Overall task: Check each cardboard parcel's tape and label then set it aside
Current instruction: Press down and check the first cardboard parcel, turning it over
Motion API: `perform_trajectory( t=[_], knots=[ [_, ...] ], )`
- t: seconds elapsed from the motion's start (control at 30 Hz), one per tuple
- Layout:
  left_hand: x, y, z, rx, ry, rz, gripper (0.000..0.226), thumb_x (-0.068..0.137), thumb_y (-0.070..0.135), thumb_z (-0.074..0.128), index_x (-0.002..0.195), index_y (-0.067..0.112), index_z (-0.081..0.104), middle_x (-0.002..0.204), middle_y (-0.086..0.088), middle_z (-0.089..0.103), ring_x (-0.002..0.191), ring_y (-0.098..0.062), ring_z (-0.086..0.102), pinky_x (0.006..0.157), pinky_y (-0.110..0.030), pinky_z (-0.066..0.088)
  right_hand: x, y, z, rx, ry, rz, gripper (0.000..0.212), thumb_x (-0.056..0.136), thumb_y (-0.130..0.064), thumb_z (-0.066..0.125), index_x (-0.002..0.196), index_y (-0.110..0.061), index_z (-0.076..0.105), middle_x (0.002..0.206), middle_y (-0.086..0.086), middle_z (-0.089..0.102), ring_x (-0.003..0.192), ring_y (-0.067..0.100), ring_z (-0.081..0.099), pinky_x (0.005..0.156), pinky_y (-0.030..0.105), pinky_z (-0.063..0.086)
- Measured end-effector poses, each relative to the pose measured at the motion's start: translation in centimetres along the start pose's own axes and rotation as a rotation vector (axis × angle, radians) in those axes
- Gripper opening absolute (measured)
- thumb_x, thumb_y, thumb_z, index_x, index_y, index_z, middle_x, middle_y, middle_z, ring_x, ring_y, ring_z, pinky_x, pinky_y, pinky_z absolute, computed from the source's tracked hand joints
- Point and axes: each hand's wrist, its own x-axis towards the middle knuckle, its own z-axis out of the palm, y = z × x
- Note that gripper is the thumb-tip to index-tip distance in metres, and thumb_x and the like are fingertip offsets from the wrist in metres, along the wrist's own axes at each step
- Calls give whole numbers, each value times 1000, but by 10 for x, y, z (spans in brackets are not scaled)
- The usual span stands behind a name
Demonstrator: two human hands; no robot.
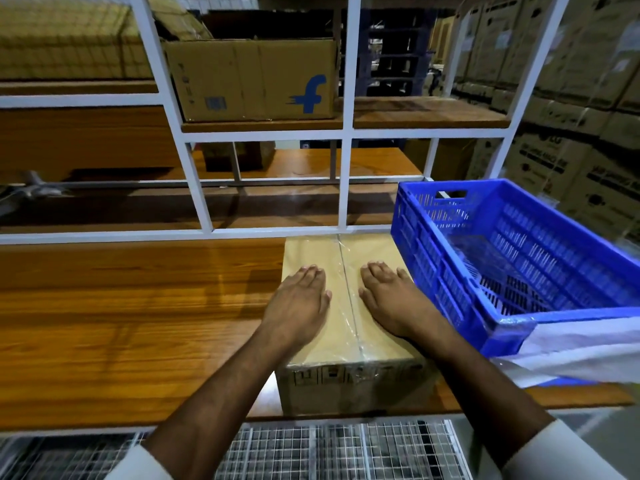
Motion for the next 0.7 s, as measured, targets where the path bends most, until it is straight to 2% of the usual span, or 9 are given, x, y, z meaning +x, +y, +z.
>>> perform_trajectory(
  t=[0.17, 0.27, 0.3, 0.43, 0.57, 0.7],
  knots=[
    [-15, 25, 8, -55, -36, 137, 56, 106, 39, 23, 157, 18, 14, 164, -1, 14, 150, -12, 9, 123, -34, 9, -14, -16, 16, -1, 32, -134, 57, 105, -37, 19, 157, -13, 17, 164, 6, 17, 152, 16, 10, 122, 41, 10],
    [-15, 25, 11, -32, -27, 140, 56, 106, 38, 22, 157, 17, 14, 164, -1, 14, 150, -11, 9, 123, -32, 7, -18, -16, 19, 1, 66, -128, 75, 92, -47, -1, 156, -14, 22, 163, 6, 21, 151, 16, 14, 122, 39, 11],
    [-14, 24, 11, -28, -30, 140, 56, 106, 38, 21, 157, 17, 14, 164, -1, 14, 150, -11, 9, 123, -32, 7, -17, -16, 19, 5, 65, -128, 77, 91, -47, -2, 156, -14, 22, 163, 6, 22, 151, 16, 14, 122, 39, 11],
    [-16, 23, 9, -27, -10, 131, 56, 106, 39, 20, 157, 18, 15, 164, 0, 15, 150, -12, 10, 122, -32, 9, -20, -14, 15, 37, 58, -129, 55, 106, -36, 22, 156, -14, 21, 163, 6, 20, 151, 17, 13, 122, 37, 11],
    [-31, 7, 7, -30, 10, 19, 59, 105, 41, 24, 157, 15, 14, 164, -3, 14, 150, -15, 10, 121, -32, 8, -36, -1, 3, 19, 8, -7, 59, 106, -39, 26, 156, -10, 18, 164, 10, 16, 151, 21, 12, 123, 40, 15],
    [-39, -2, 11, -34, 20, 37, 58, 106, 42, 19, 158, 18, 9, 165, 0, 8, 151, -12, 5, 123, -33, 7, -41, 3, 8, -1, -1, 42, 61, 105, -41, 21, 157, -9, 13, 165, 11, 11, 152, 21, 8, 123, 41, 11]
  ],
)
